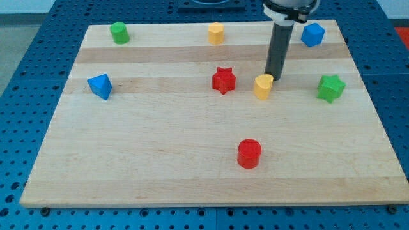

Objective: Push the yellow heart to the bottom left

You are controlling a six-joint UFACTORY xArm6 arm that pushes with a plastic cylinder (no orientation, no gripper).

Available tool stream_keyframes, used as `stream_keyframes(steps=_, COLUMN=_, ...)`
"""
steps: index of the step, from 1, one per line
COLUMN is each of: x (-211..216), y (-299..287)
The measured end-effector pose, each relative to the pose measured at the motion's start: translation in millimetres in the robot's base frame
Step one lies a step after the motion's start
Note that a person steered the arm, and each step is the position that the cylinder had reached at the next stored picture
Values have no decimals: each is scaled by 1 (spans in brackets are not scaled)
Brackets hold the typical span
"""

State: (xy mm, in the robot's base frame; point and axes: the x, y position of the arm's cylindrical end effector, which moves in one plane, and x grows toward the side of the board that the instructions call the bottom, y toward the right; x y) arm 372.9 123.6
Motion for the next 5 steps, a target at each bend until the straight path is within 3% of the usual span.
stream_keyframes(steps=2, x=25, y=-6)
stream_keyframes(steps=5, x=56, y=-69)
